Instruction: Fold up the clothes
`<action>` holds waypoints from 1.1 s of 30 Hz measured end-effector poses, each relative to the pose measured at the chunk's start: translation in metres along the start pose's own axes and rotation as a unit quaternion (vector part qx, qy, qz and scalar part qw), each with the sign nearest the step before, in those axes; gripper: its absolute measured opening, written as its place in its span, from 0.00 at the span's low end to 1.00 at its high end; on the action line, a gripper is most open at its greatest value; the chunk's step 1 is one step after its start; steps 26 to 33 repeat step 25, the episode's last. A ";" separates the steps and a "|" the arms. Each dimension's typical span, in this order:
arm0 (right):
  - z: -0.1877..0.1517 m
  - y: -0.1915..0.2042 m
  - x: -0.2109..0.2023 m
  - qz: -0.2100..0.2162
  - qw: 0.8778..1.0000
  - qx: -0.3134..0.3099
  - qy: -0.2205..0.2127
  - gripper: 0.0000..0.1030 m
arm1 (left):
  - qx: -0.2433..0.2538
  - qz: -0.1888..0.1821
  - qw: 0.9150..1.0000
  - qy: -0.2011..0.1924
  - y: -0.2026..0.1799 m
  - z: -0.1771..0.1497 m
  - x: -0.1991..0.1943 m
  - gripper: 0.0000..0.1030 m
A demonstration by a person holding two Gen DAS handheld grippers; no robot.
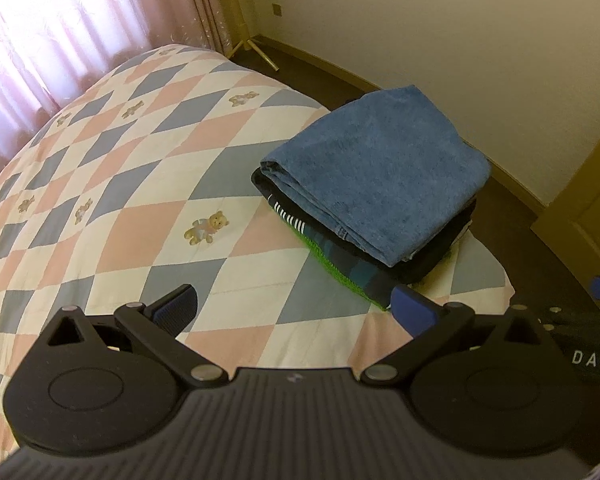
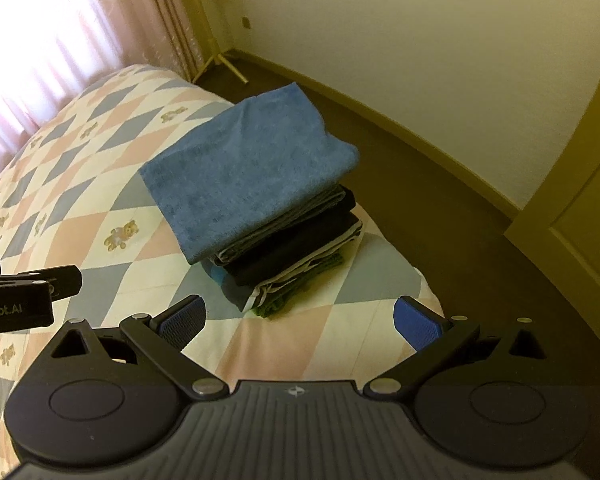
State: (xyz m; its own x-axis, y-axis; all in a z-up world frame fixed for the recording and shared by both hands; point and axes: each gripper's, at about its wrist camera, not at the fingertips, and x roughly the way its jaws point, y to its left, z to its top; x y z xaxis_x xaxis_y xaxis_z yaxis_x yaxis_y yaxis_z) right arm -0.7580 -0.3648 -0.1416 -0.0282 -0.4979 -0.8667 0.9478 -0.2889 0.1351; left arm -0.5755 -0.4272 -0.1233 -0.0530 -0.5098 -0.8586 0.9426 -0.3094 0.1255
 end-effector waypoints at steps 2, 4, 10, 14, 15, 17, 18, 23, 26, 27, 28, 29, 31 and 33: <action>0.002 -0.003 0.005 0.004 1.000 -0.004 0.004 1.00 | -0.002 0.005 1.000 0.002 -0.003 -0.001 0.001 0.99; 0.003 -0.006 0.009 0.007 1.000 -0.007 0.009 1.00 | -0.004 0.009 1.000 0.005 -0.003 -0.003 0.000 0.99; 0.007 -0.009 0.021 0.013 1.000 -0.017 0.019 1.00 | -0.019 0.021 1.000 0.006 0.003 -0.010 -0.003 0.99; 0.009 -0.003 0.022 0.015 0.999 -0.022 0.018 1.00 | -0.030 0.025 0.999 0.001 0.012 -0.014 -0.010 0.99; 0.009 -0.001 0.021 0.015 0.999 -0.026 0.017 1.00 | -0.033 0.025 0.999 -0.001 0.015 -0.016 -0.013 0.99; 0.010 0.004 0.020 0.014 0.999 -0.031 0.014 1.00 | -0.038 0.025 0.999 -0.006 0.021 -0.018 -0.018 0.99; 0.010 0.006 0.018 0.014 0.999 -0.033 0.012 1.00 | -0.041 0.024 0.999 -0.008 0.025 -0.020 -0.020 0.99; 0.007 0.019 0.010 0.011 0.999 -0.038 0.002 1.00 | -0.044 0.010 0.999 -0.016 0.038 -0.031 -0.031 0.99; 0.002 0.024 0.004 0.006 0.999 -0.037 -0.002 1.00 | -0.040 -0.003 0.999 -0.023 0.041 -0.036 -0.036 0.99; 0.002 0.024 0.004 0.006 0.999 -0.037 -0.002 1.00 | -0.040 -0.003 0.999 -0.023 0.041 -0.036 -0.036 0.99; 0.002 0.024 0.004 0.006 0.999 -0.037 -0.002 1.00 | -0.040 -0.003 0.999 -0.023 0.041 -0.036 -0.036 0.99; 0.002 0.024 0.004 0.006 0.999 -0.037 -0.002 1.00 | -0.040 -0.003 0.999 -0.023 0.041 -0.036 -0.036 0.99; 0.002 0.024 0.004 0.006 0.999 -0.037 -0.002 1.00 | -0.040 -0.003 0.999 -0.023 0.041 -0.036 -0.036 0.99; 0.002 0.024 0.004 0.006 0.999 -0.037 -0.002 1.00 | -0.040 -0.003 0.999 -0.023 0.041 -0.036 -0.036 0.99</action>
